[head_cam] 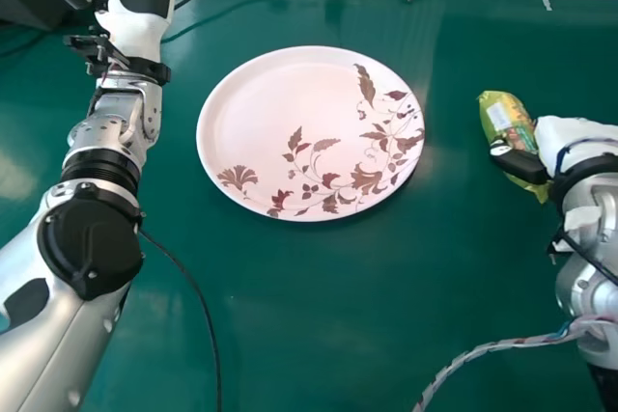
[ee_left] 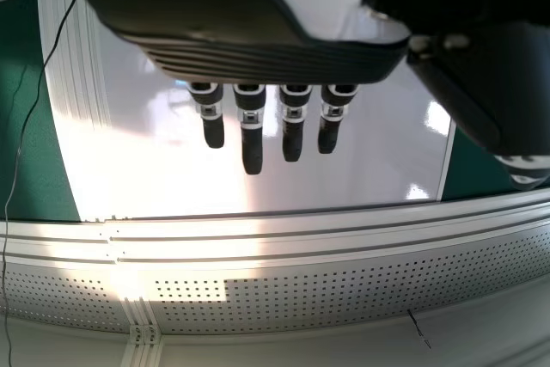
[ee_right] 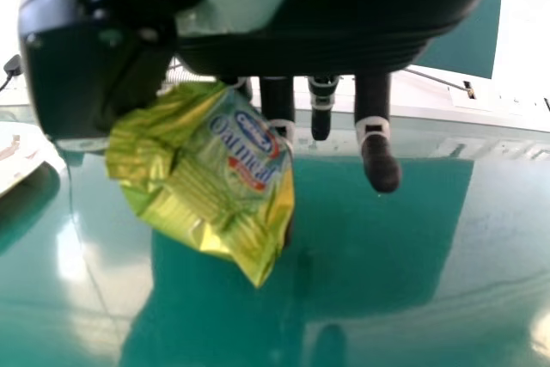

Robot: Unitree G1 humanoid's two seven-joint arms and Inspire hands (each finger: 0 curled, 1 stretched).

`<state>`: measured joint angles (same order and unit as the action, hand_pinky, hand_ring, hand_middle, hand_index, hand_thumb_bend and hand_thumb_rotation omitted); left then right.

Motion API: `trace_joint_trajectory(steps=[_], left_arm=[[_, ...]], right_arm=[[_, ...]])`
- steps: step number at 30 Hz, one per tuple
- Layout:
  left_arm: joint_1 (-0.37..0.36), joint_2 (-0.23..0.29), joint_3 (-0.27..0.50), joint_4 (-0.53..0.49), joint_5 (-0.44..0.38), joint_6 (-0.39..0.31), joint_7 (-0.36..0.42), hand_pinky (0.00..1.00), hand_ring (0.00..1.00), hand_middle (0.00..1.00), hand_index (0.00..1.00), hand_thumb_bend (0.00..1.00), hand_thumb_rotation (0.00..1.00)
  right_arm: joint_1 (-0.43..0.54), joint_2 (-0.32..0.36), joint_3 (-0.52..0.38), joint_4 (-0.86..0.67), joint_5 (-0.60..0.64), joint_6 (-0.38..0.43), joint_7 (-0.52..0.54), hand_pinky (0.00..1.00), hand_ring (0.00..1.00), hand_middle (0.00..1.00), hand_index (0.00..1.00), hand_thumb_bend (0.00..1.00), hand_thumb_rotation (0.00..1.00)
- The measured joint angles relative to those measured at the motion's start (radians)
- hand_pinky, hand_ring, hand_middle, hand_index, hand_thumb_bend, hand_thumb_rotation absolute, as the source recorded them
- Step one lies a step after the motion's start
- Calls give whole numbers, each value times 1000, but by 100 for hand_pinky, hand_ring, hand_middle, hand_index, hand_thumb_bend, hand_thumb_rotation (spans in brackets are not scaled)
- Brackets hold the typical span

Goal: Pick up biscuit and place it in the plate

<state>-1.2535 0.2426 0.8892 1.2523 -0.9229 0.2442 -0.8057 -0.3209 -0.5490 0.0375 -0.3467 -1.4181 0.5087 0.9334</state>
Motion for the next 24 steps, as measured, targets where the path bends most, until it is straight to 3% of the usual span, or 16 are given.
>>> trace_joint_trajectory(steps=[24], left_arm=[[-1, 0, 0, 2, 9, 1, -12, 94, 90, 99, 100, 100, 64]], right_arm=[[-23, 7, -44, -129, -59, -5, 136, 14, 21, 29, 54, 8, 0]])
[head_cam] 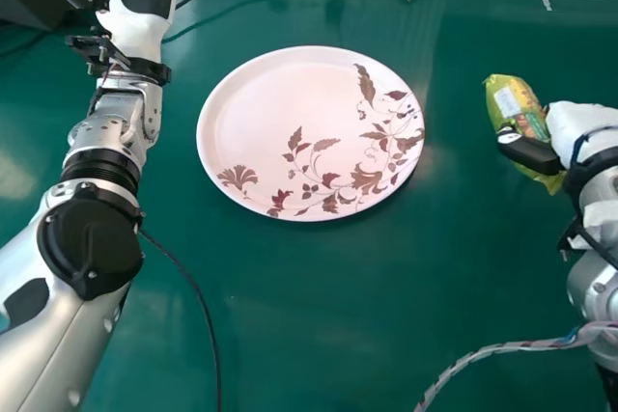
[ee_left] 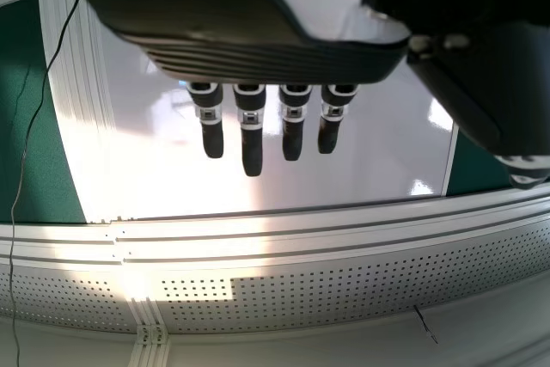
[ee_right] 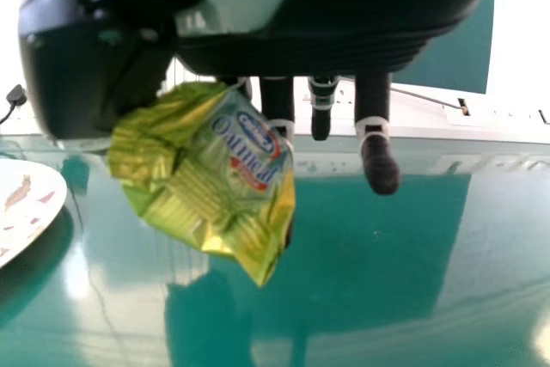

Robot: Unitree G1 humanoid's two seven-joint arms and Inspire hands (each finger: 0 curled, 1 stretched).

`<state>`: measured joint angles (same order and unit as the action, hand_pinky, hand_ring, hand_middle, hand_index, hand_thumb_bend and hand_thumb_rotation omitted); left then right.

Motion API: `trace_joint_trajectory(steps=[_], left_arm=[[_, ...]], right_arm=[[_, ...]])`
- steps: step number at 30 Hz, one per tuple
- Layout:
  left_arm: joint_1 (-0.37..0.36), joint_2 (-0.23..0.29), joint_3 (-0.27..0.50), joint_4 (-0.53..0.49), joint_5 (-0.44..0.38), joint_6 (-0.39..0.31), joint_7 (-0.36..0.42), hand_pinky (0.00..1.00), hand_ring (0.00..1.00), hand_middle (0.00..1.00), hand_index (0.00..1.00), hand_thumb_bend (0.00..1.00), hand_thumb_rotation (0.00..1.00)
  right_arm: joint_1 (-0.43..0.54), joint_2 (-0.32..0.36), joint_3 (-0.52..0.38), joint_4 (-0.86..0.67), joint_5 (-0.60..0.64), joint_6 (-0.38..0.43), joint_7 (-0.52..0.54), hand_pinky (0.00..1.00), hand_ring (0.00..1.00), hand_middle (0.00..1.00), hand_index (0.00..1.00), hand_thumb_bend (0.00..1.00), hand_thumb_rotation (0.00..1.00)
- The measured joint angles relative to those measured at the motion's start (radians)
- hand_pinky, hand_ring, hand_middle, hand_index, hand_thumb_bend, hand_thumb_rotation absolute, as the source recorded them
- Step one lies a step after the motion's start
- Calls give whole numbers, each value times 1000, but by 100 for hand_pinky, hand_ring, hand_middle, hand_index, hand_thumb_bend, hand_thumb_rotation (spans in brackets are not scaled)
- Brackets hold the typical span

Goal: Pick up biscuit and place it in the plate

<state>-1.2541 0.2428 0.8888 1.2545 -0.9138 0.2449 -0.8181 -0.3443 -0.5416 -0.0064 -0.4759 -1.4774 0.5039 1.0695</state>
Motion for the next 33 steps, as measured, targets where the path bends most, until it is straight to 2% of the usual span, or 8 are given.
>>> trace_joint_trajectory(steps=[7, 8, 9, 10, 12, 15, 23, 33], left_arm=[[0, 0, 0, 4, 1, -6, 1, 94, 89, 98, 100, 100, 68], [0, 0, 0, 4, 1, -6, 1, 94, 88, 98, 100, 100, 68], [-3, -12, 0, 9, 7, -34, 1, 93, 88, 98, 100, 100, 68], [-5, -28, 0, 14, 10, -60, 1, 93, 88, 98, 100, 100, 68], [-5, -55, -4, 27, 25, -84, 0, 93, 88, 97, 100, 100, 67], [-5, -71, -10, 42, 37, -85, -2, 91, 86, 97, 100, 100, 66], [-5, -72, -10, 44, 42, -86, -22, 90, 88, 96, 99, 100, 63], [-5, -71, -10, 45, 46, -97, -7, 94, 89, 95, 99, 100, 63]], right_arm=[[-4, 3, -13, -39, -9, -26, 11, 14, 21, 29, 53, 8, 0], [-4, 5, -14, -46, -9, -30, 13, 13, 20, 28, 52, 23, 2], [-4, 7, -17, -53, -11, -35, 13, 13, 19, 28, 50, 36, 4], [-5, 10, -19, -58, -15, -38, 13, 13, 19, 28, 50, 43, 4], [-9, 15, -20, -63, -17, -47, 13, 13, 19, 28, 49, 48, 5], [-11, 29, -24, -76, -17, -59, 13, 13, 19, 28, 49, 49, 5], [-11, 55, -39, -104, -17, -89, -42, 13, 19, 28, 49, 50, 5], [-11, 92, -42, -135, -3, -128, -117, 13, 19, 27, 49, 50, 5]])
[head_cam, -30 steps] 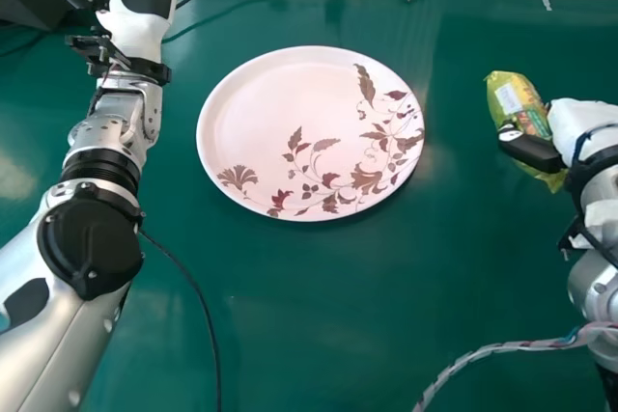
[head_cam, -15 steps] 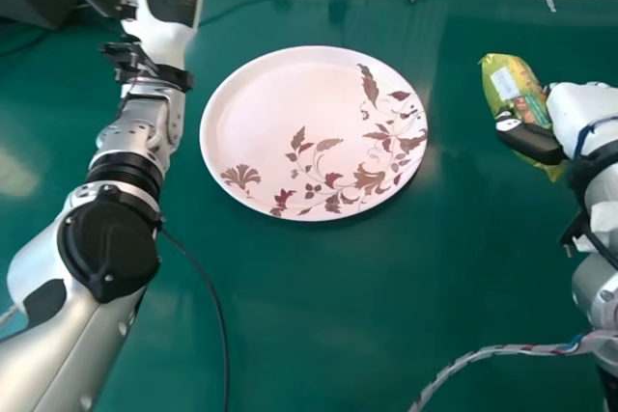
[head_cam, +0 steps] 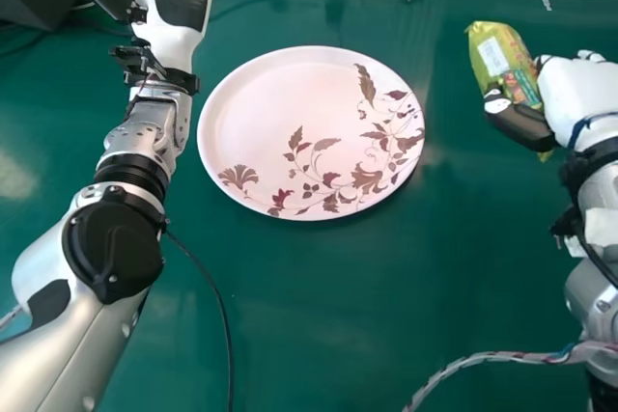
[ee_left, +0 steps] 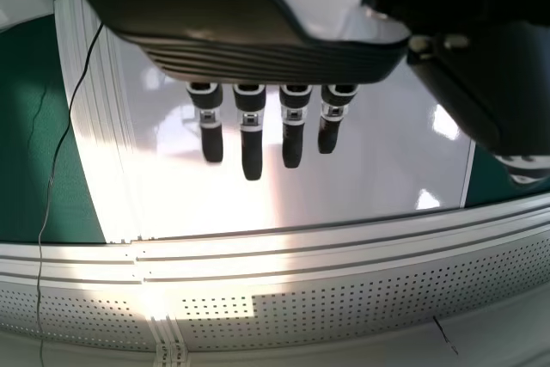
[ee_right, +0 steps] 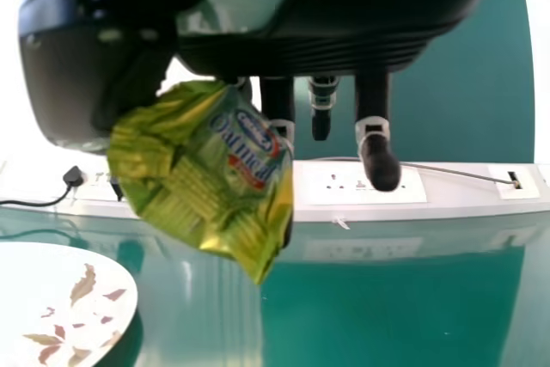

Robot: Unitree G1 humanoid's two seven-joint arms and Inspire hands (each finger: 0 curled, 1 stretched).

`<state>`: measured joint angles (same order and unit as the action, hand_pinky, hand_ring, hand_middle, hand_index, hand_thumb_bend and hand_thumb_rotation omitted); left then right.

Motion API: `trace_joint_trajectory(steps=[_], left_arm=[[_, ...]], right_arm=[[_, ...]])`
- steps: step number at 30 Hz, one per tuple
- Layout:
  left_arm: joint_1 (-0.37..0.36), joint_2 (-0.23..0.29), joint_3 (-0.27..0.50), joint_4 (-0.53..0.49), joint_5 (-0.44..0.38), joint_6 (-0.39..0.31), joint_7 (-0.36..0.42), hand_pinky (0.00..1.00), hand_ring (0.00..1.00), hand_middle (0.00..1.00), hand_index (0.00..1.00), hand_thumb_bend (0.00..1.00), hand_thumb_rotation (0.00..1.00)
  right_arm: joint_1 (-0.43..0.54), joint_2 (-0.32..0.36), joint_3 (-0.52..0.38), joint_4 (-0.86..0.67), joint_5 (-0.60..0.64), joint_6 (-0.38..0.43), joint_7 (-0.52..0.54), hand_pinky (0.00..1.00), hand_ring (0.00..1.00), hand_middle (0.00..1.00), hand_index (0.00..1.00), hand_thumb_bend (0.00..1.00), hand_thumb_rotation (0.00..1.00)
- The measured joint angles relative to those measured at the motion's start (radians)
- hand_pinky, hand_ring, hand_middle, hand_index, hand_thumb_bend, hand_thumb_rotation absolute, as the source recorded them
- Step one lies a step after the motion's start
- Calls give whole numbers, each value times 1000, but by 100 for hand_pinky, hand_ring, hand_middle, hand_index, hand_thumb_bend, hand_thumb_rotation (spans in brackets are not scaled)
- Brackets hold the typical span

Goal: Pick up biscuit and place it in the plate

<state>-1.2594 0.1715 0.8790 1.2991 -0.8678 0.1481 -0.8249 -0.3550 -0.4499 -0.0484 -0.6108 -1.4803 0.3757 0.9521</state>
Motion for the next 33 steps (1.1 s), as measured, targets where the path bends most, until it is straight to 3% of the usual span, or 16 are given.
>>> trace_joint_trajectory(steps=[12, 33], left_arm=[[0, 0, 0, 1, 2, -8, 2, 96, 88, 96, 100, 100, 64], [-1, 3, -1, 1, 3, -34, 28, 90, 85, 94, 100, 100, 71]], right_arm=[[-3, 27, -1, -3, 5, -34, -47, 12, 18, 27, 49, 50, 5], [-13, 59, 15, 3, 59, -88, -205, 11, 17, 26, 49, 50, 5]])
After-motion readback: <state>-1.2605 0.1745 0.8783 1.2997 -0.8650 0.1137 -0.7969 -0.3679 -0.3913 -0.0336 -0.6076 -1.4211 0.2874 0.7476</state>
